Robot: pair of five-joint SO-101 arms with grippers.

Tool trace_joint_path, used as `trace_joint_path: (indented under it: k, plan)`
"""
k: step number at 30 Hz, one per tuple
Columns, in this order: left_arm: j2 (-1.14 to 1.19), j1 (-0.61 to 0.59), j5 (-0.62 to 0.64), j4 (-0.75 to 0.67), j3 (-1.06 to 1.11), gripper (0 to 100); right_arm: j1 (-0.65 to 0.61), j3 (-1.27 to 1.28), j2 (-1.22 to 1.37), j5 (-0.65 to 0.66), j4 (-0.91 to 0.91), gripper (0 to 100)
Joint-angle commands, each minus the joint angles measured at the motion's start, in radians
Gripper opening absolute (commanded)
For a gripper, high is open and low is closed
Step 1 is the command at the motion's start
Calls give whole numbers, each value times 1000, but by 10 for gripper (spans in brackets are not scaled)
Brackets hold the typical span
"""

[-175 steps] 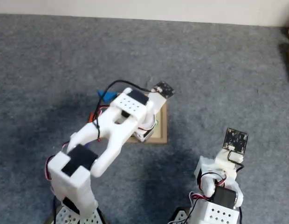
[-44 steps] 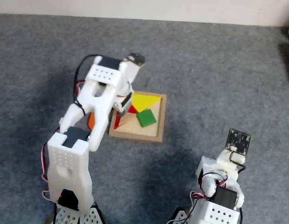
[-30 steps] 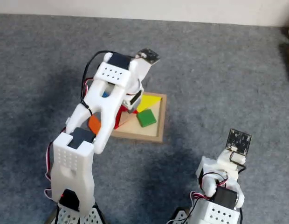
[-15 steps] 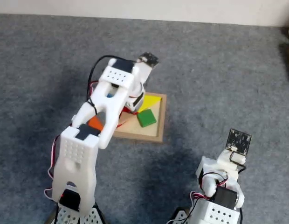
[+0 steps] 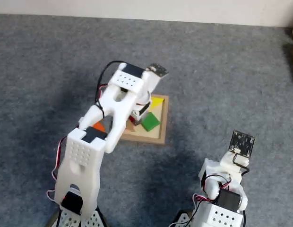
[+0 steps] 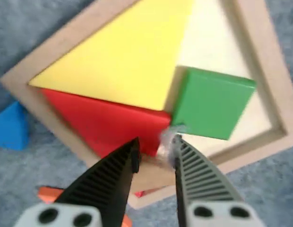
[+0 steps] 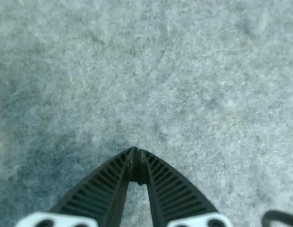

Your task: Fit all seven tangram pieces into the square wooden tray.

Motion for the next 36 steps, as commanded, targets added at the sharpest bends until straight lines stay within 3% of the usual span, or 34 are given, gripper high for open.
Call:
trace_joint_path:
  k: [1,16,25,27,36]
  plan:
    - [-111,7,9,9,-28,130,8,116,-10,12,-16,5]
    - [-183,-79,2,35,-21,130,8,116,-10,12,-16,5]
    - [-185,47,12,37,-30,130,8,116,-10,12,-16,5]
    - [-183,71,63,21,-30,133,8,116,-10,12,-16,5]
    - [-74,87,80,-75,-28,134,8,116,-10,12,-16,5]
